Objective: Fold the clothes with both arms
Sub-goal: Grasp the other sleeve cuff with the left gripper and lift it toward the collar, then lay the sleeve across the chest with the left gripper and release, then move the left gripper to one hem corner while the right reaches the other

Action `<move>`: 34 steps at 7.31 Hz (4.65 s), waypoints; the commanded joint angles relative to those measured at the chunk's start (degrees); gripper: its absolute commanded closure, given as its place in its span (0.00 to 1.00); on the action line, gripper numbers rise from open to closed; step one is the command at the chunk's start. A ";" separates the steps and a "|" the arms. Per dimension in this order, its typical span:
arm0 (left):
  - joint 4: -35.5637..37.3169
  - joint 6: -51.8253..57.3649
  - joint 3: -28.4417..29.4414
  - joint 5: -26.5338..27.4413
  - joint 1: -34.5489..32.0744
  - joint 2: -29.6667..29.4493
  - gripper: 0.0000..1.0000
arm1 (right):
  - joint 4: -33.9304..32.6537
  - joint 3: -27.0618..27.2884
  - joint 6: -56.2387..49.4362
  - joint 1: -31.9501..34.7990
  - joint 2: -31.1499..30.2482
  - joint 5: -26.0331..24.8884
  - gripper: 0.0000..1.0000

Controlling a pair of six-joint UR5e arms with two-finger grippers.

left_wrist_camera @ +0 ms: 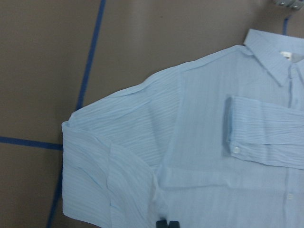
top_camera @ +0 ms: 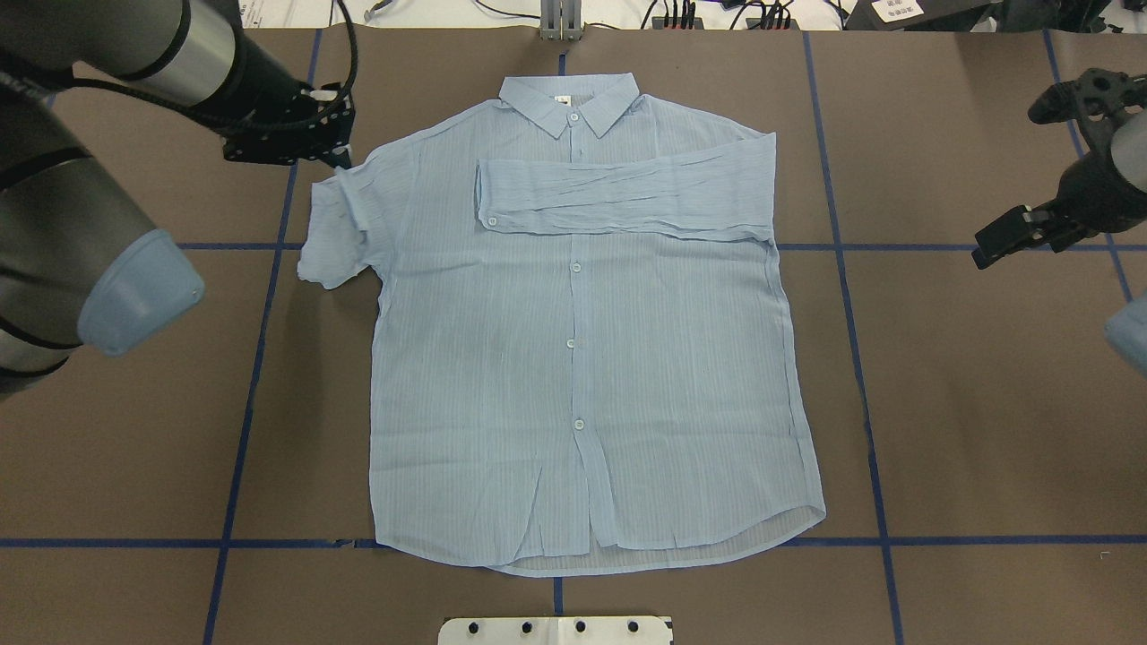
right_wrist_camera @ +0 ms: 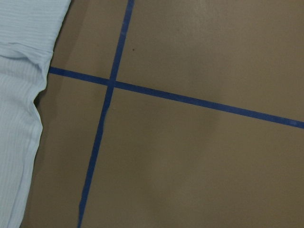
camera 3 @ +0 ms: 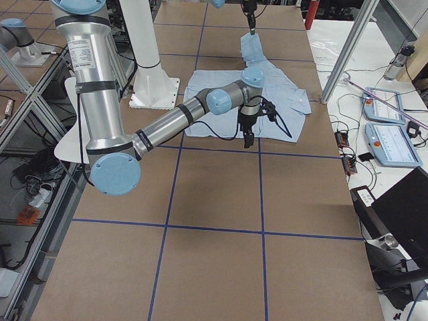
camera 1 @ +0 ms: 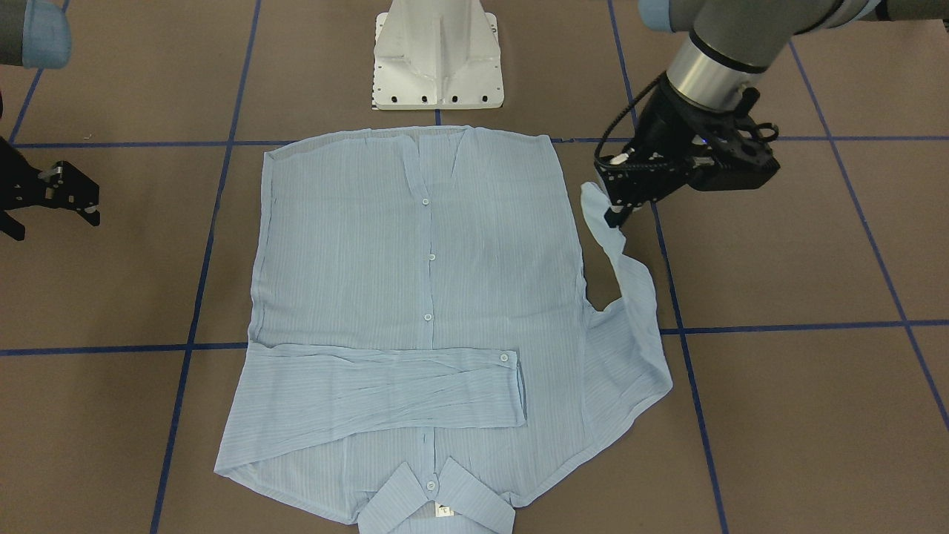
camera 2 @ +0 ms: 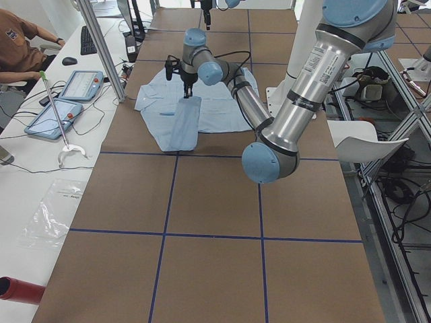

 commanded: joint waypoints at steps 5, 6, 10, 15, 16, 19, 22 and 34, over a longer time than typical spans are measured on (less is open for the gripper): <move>-28.10 -26.57 20.72 -1.36 0.40 -10.72 1.00 | 4.98 0.02 0.29 0.65 -3.38 0.15 0.00; -31.59 -29.89 27.01 -0.92 1.62 -14.82 1.00 | 4.98 -0.06 0.29 0.65 -3.29 0.06 0.00; -45.03 -32.83 50.12 20.12 15.93 -24.78 1.00 | 4.98 0.20 0.37 0.56 -3.29 0.41 0.00; -53.86 -30.72 64.24 27.03 21.84 -31.46 1.00 | 4.90 -0.33 0.46 0.47 -2.59 0.50 0.00; -54.39 -30.46 64.25 27.03 21.93 -31.56 0.95 | 4.90 -0.24 0.46 0.47 -2.41 0.50 0.00; -55.53 -29.66 64.07 27.12 22.99 -31.56 0.39 | 4.98 -0.59 0.37 0.47 -2.50 1.28 0.00; -54.66 -28.97 58.83 26.42 24.31 -31.74 0.23 | 5.07 -0.33 1.42 0.47 -2.41 1.91 0.00; -13.26 -3.82 -3.43 21.41 21.85 5.36 0.00 | 29.24 2.74 52.23 -47.34 -7.50 -32.03 0.00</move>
